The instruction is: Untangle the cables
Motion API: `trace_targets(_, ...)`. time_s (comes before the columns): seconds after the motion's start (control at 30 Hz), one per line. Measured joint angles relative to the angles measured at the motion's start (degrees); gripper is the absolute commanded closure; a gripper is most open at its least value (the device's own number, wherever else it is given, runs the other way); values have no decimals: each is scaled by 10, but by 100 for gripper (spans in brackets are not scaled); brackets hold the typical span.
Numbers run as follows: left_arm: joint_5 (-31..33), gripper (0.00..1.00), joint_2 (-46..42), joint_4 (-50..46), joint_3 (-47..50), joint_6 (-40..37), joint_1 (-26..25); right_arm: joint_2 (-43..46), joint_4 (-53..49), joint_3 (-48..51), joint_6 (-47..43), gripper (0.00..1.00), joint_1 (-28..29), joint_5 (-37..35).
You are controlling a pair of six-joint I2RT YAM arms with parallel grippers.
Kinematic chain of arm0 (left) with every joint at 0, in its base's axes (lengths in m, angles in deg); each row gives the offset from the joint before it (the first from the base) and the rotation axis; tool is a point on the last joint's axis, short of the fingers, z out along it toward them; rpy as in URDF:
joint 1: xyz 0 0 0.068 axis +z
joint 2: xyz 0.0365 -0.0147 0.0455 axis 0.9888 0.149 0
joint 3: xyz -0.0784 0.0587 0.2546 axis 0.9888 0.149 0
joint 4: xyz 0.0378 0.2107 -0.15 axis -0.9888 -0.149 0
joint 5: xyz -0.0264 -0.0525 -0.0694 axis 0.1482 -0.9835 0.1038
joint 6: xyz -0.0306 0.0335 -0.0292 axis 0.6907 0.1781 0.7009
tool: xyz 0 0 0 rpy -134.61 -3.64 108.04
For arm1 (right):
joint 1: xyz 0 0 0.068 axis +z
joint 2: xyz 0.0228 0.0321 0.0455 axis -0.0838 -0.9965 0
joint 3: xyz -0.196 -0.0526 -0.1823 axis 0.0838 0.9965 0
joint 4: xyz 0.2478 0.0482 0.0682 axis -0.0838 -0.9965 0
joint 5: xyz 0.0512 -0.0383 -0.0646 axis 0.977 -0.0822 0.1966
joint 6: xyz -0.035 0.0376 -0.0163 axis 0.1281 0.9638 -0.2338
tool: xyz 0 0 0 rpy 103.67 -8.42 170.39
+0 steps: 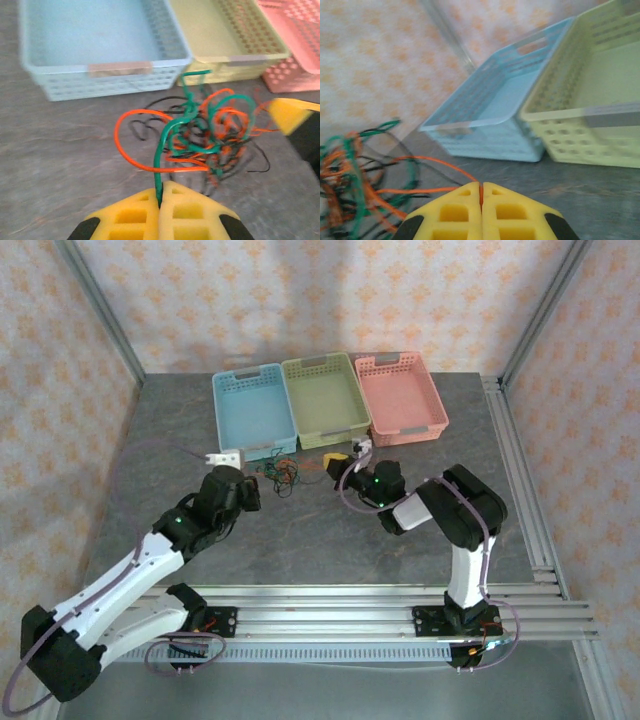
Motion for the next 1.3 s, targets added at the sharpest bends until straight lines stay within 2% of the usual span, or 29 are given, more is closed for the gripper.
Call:
trace_targets(0.3,185,100,-183,-179,-59,64,26,84,-152,11,-10,100,-4,-325)
trace_targets(0.5,277,100,-276,-243,-103,83,27,85,-238,11,6,100,-7,-471)
trace_targets(0.7,287,100,-276,-261,-101,89,27,89,-261,11,16,100,-9,-525)
trace_targets(1.0,301,100,-264,-270,-99,98,27,91,-284,11,32,100,-13,-551)
trace_targets(1.3,344,100,-284,-282,-86,125,27,112,-289,33,87,100,-53,-583)
